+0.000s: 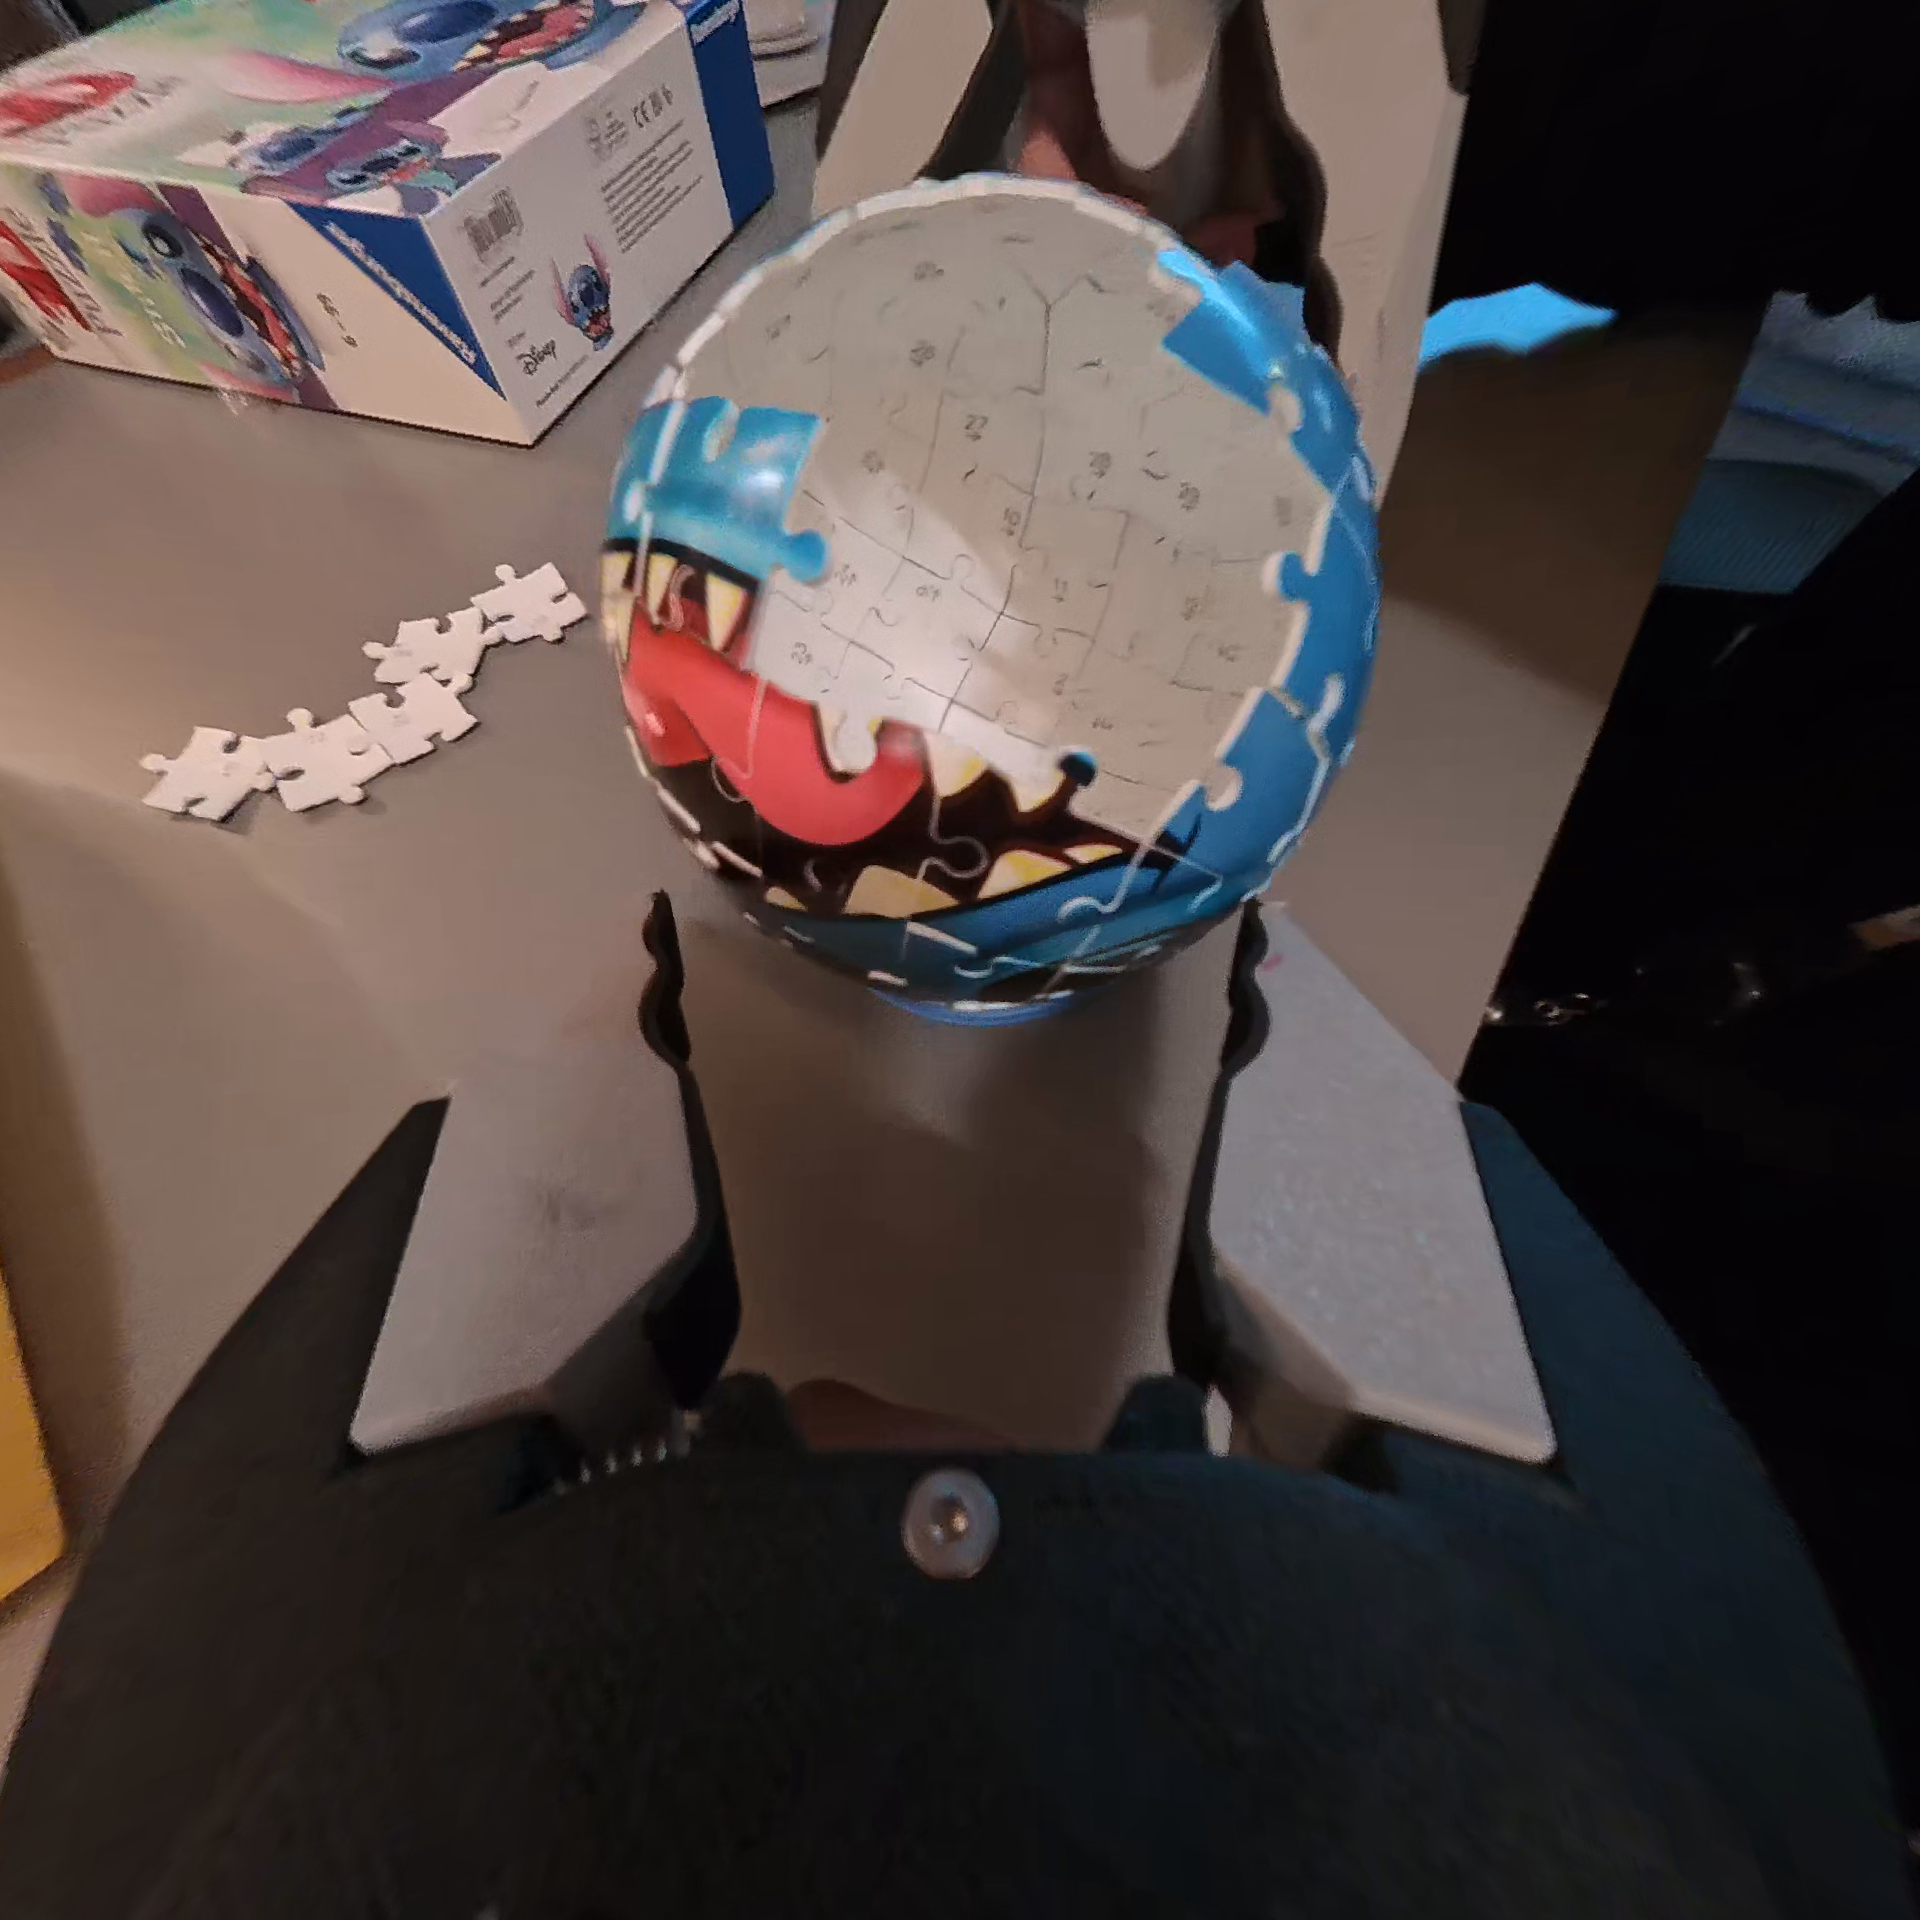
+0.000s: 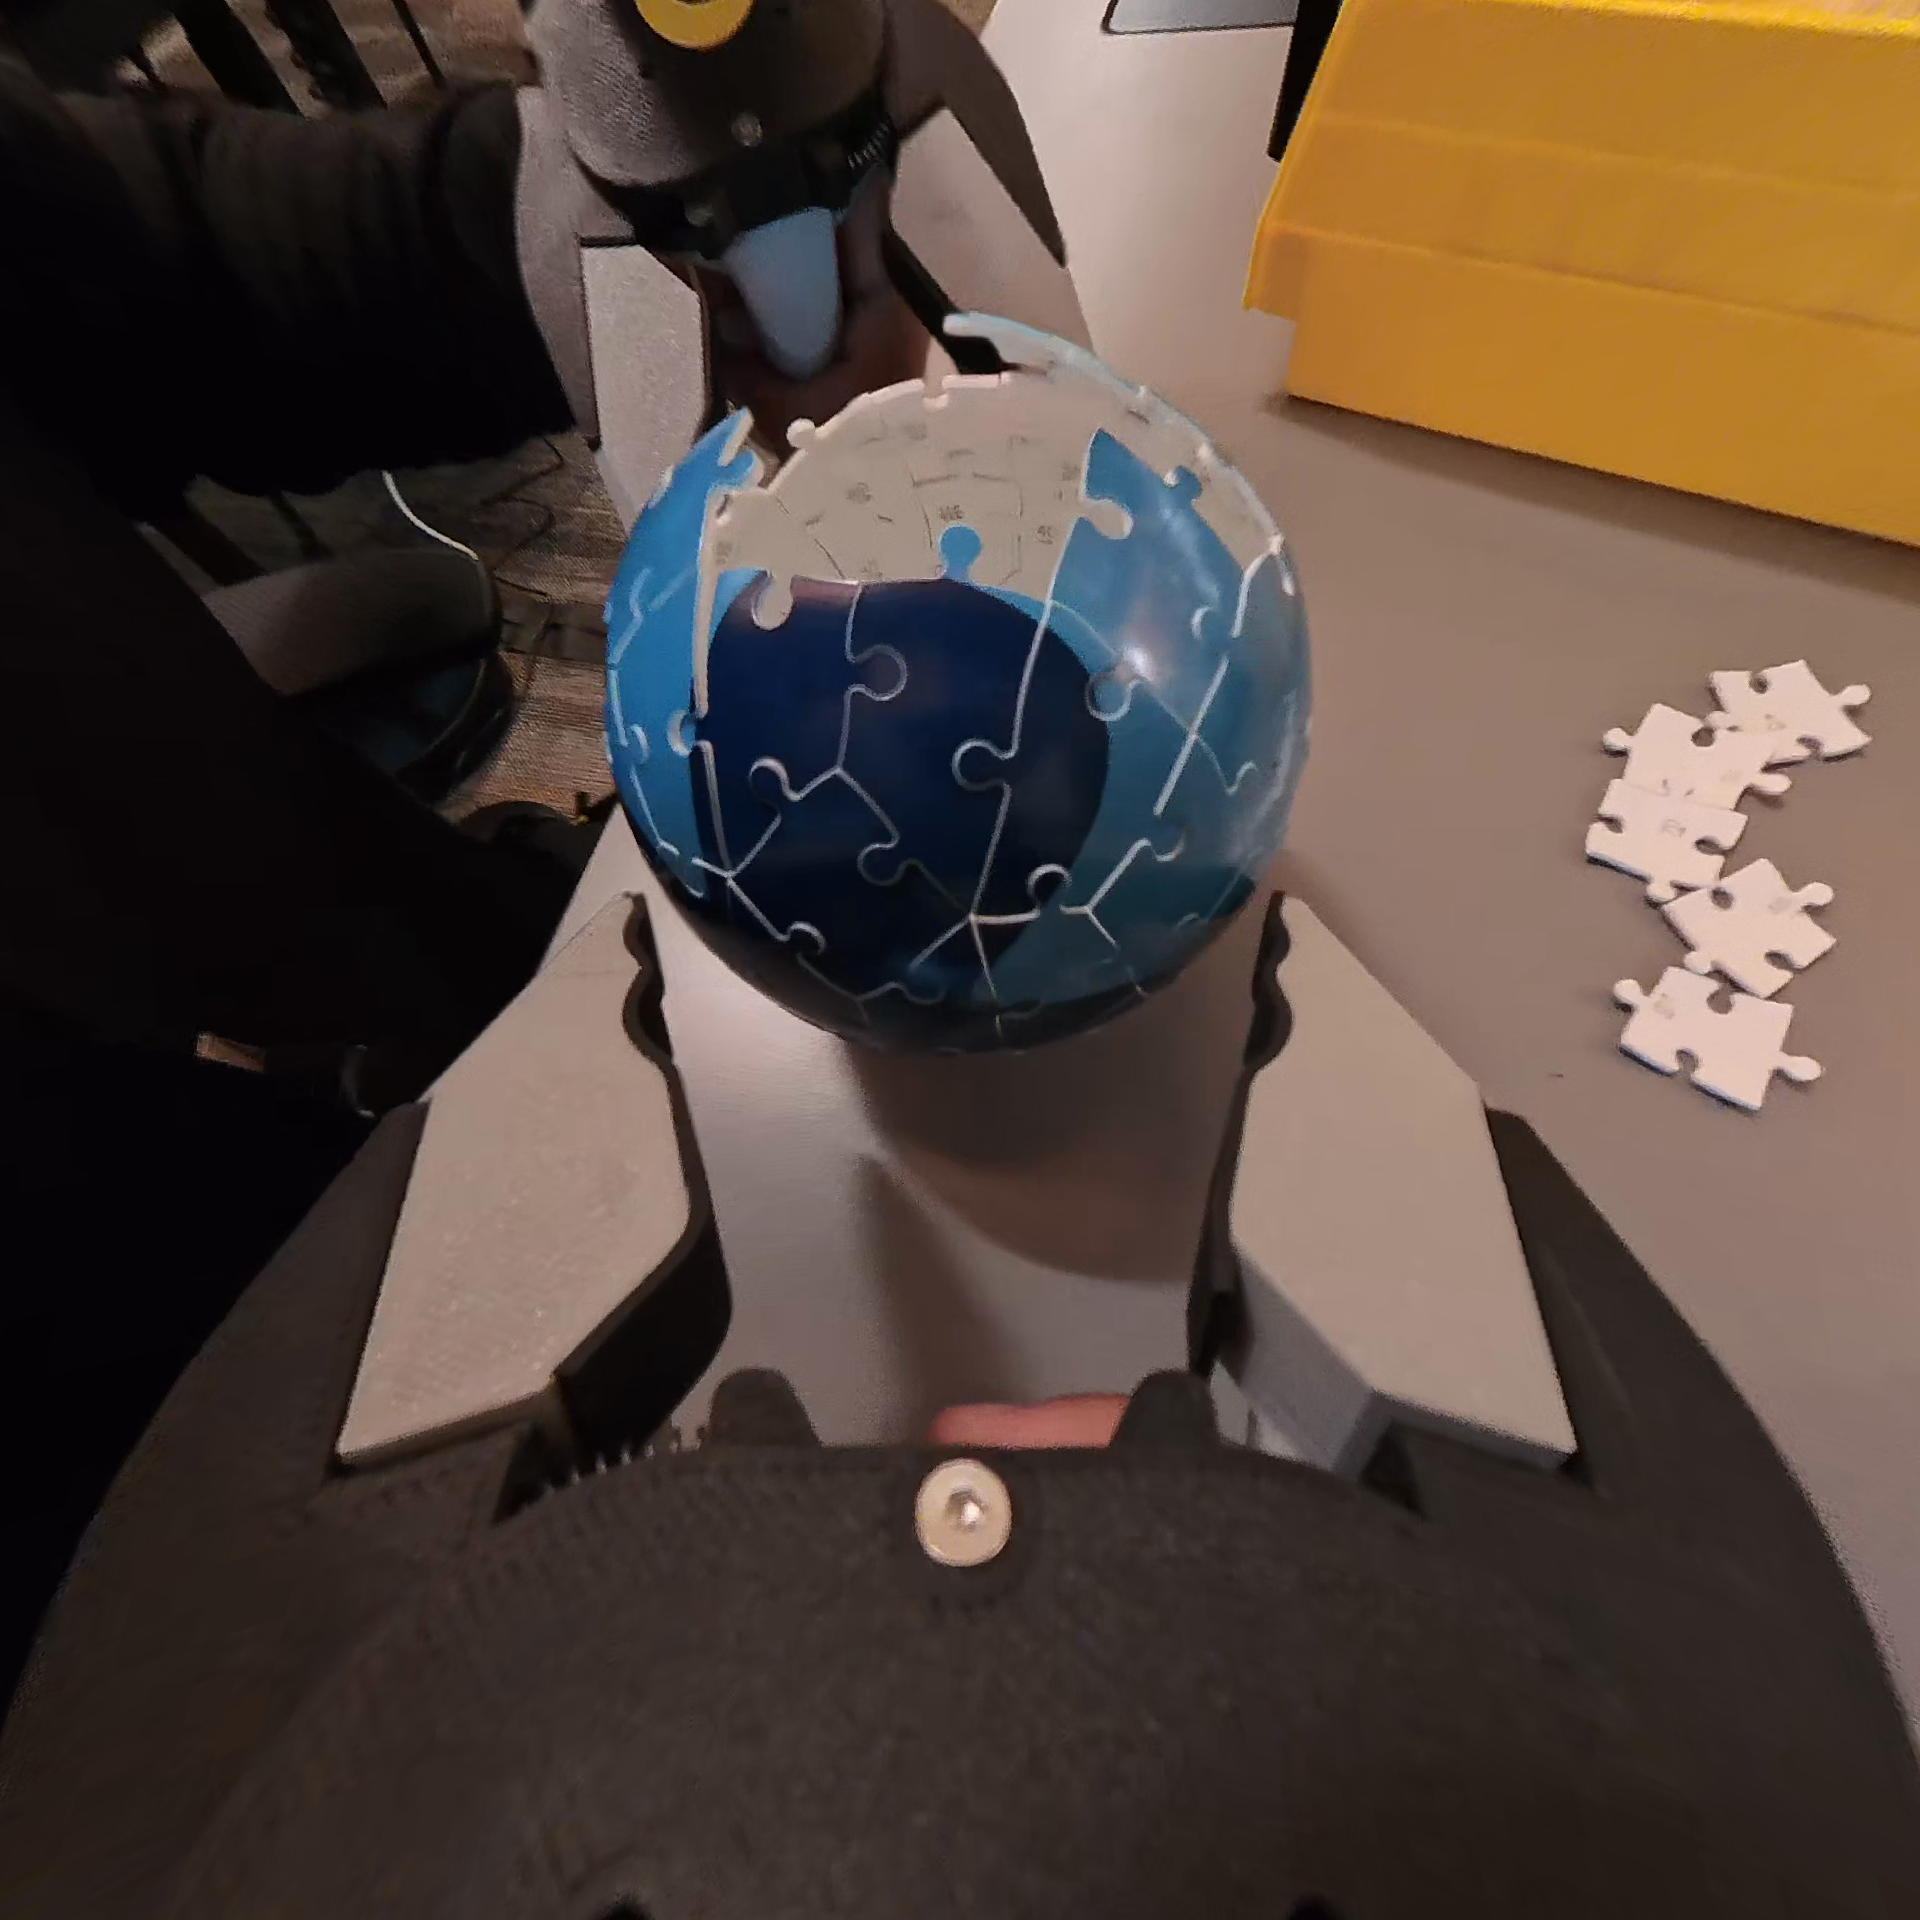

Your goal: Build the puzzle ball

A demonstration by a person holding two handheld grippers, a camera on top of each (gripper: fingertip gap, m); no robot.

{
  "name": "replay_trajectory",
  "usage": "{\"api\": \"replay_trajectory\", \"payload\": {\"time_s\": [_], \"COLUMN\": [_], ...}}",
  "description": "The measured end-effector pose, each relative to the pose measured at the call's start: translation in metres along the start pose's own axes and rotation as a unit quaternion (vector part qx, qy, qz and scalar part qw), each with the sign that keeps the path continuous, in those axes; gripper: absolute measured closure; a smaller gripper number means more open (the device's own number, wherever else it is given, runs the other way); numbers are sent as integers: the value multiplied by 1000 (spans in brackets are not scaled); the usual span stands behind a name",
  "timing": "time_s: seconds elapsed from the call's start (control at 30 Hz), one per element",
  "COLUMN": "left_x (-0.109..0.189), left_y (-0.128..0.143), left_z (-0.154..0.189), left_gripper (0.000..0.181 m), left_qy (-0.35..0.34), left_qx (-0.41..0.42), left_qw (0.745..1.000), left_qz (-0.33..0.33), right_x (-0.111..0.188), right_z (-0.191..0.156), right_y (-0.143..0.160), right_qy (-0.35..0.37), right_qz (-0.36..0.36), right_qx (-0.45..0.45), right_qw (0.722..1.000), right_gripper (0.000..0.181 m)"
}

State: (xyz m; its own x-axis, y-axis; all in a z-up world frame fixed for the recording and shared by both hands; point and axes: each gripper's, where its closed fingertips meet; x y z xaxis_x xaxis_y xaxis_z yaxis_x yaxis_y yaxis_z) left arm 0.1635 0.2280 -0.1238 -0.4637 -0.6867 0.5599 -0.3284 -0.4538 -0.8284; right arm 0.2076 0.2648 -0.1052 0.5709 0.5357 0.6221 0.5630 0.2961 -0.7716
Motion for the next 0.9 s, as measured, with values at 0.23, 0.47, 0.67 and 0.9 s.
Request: {"api": "replay_trajectory", "payload": {"time_s": [0.23,0.47,0.67,0.9], "left_x": [-8,-2,2,6], "left_y": [-7,-7,-5,4], "left_z": [5,0,-3,-1], "left_gripper": [74,75,76,81], "left_qy": [18,-63,-103,-80], "left_qx": [-20,-97,-115,-78], "left_qw": [1000,993,988,994], "left_qz": [0,-7,0,11], "right_x": [-9,-13,-16,-11], "right_z": [0,3,9,10], "right_y": [8,7,0,-1], "right_qy": [-13,24,60,70], "right_qz": [-46,-46,-36,-20], "right_qx": [-18,50,125,134], "right_qw": [999,997,990,988], "right_gripper": [66,65,64,66]}}
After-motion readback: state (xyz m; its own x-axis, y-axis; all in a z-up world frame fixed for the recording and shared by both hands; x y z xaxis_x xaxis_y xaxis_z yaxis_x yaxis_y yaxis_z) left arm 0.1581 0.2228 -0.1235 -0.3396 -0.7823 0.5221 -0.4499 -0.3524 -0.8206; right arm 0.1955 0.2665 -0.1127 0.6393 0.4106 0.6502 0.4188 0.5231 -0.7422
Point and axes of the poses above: each gripper's, where its closed fingertips meet, x back along the fingers, y out of its underside, z = x × y across the jaws, and after that the axes turned 5 degrees about -z, right-handed
